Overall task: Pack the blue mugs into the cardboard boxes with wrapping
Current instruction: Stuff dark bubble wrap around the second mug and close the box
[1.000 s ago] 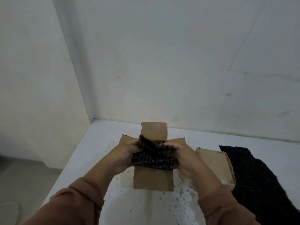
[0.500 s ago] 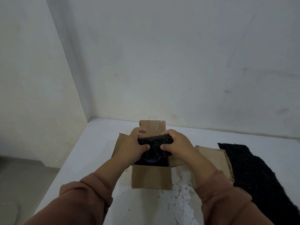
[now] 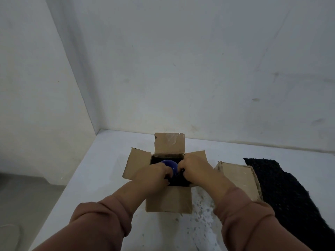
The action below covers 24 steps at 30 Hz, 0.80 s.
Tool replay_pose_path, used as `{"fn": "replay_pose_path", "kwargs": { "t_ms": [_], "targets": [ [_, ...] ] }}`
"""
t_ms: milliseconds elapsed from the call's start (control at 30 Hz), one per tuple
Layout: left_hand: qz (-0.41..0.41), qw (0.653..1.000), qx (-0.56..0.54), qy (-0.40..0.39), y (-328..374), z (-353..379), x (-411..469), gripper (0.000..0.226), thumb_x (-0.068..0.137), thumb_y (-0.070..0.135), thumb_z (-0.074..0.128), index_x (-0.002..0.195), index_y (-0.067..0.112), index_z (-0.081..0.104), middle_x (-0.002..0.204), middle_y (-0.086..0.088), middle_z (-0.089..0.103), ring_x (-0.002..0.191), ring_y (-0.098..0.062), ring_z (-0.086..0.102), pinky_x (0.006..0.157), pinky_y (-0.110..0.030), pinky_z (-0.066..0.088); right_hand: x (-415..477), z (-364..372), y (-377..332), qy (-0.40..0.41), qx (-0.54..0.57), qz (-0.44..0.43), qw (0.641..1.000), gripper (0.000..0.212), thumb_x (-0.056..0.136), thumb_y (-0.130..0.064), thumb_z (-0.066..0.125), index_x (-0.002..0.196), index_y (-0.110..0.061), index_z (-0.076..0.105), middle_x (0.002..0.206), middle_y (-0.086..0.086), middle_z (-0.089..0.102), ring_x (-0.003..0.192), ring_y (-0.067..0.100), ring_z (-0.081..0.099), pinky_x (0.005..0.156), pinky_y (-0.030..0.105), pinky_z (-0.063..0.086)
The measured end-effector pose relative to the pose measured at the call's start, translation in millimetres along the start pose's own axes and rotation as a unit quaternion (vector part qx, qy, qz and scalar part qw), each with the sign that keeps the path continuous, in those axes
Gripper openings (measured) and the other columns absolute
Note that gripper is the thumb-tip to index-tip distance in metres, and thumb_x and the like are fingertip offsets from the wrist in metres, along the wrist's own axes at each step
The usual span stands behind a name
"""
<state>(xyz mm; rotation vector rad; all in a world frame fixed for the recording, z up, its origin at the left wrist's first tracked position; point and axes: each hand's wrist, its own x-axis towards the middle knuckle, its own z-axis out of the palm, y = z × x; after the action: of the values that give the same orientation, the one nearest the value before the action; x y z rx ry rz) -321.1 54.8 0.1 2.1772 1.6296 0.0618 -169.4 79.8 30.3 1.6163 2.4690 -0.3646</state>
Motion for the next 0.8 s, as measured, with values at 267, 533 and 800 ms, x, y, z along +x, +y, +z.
{"fn": "replay_pose_path", "kwargs": {
  "t_ms": [267, 533, 800],
  "targets": [
    [-0.037, 0.994, -0.042, -0.089, -3, 1, 12, 0.037, 0.092, 0.013, 0.049, 0.125, 0.026, 0.058, 0.121, 0.000, 0.064, 0.109, -0.018, 0.059, 0.094, -0.027, 0.045, 2, -6, -1, -0.071, 0.016, -0.029, 0.997, 0.033, 0.088, -0.013, 0.050, 0.116, -0.022, 0.064, 0.120, 0.006, 0.054, 0.107, 0.024, 0.054, 0.087, 0.031, 0.047],
    [-0.010, 0.994, 0.038, -0.097, 9, 0, 20, 0.035, 0.096, 0.009, 0.043, 0.127, 0.014, 0.057, 0.123, -0.008, 0.063, 0.113, -0.022, 0.057, 0.095, -0.027, 0.042, 7, -4, -10, -0.119, -0.016, -0.017, 0.993, 0.028, 0.090, -0.009, 0.050, 0.111, -0.019, 0.066, 0.120, 0.009, 0.060, 0.102, 0.028, 0.059, 0.085, 0.033, 0.049],
    [0.039, 0.968, 0.245, -0.032, -16, -17, 10, 0.029, 0.094, 0.025, 0.049, 0.118, 0.032, 0.064, 0.114, 0.003, 0.064, 0.110, -0.022, 0.051, 0.096, -0.037, 0.034, 8, 7, -10, -0.061, -0.002, -0.010, 0.998, 0.024, 0.087, -0.031, 0.058, 0.110, -0.023, 0.055, 0.111, 0.003, 0.062, 0.099, 0.023, 0.058, 0.073, 0.031, 0.041]
  ]
}}
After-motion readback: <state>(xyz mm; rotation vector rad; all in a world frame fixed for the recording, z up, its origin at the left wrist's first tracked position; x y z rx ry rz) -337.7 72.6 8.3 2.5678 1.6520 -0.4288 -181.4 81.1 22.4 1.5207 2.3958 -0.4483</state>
